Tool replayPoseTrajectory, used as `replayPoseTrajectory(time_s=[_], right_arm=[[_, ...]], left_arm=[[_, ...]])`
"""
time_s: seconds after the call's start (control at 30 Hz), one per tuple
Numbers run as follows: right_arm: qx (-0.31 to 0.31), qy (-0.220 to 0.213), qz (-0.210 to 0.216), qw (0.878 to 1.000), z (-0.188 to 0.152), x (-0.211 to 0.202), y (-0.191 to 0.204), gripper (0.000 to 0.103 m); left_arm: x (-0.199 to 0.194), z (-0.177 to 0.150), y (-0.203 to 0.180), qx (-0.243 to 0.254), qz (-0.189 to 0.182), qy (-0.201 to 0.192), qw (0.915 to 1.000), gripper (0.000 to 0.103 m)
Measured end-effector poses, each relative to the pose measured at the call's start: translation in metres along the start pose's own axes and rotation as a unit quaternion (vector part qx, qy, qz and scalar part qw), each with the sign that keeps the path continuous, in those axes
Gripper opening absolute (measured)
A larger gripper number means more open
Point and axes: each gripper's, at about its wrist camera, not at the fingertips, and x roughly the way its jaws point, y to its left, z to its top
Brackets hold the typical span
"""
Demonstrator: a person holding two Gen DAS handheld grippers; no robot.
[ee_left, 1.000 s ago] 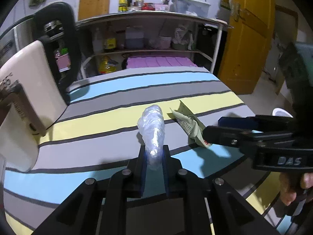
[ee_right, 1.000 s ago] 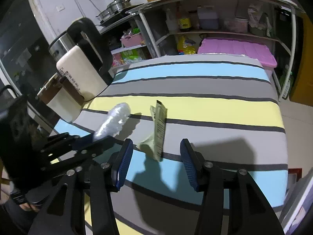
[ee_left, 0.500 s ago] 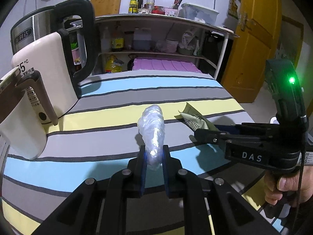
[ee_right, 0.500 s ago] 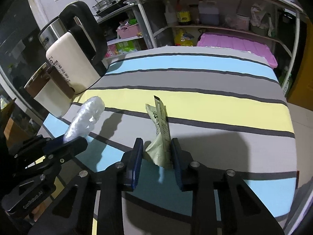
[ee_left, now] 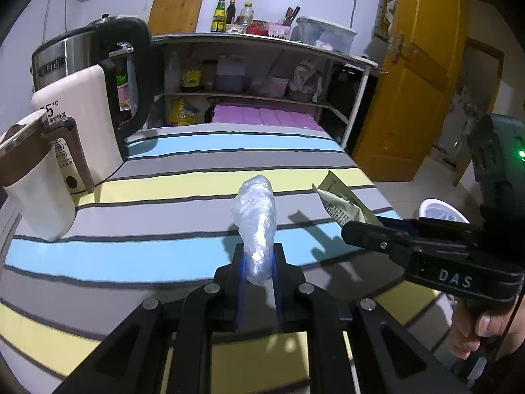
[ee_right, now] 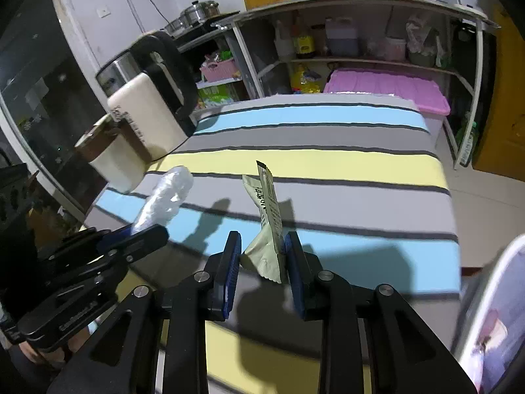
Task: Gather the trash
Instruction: 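Lift the clear plastic bag and green snack packet off the table with both tools, then carry both items over the trash bin and open both tools to drop them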
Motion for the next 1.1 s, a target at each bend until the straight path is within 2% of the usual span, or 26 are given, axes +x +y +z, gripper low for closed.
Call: replayPoseTrajectory(time_s=[0.37, 0.6, 0.83, 1.1], right_arm=[[-0.01, -0.033, -0.01, 0.999, -0.045, -0.071, 0.011, 0.029], [-0.005, -0.049, -0.016, 0.999, -0.068, -0.104, 0.012, 0.029], [0.003, -0.061, -0.022, 0.998, -0.082, -0.125, 0.007, 0.029], [0.024, -0.07, -0.038, 0.996, -0.096, -0.142, -0.014, 0.029]], left_arm=[[-0.048, -0.023, -0.047, -0.003, -0.015, -0.025, 0.9996, 0.015], [-0.071, -0.035, -0.075, 0.013, -0.033, -0.032, 0.9988, 0.015], [-0.077, -0.042, -0.098, 0.027, -0.048, -0.03, 0.998, 0.015], [-0.067, -0.046, -0.127, 0.047, -0.072, -0.017, 0.9961, 0.015]])
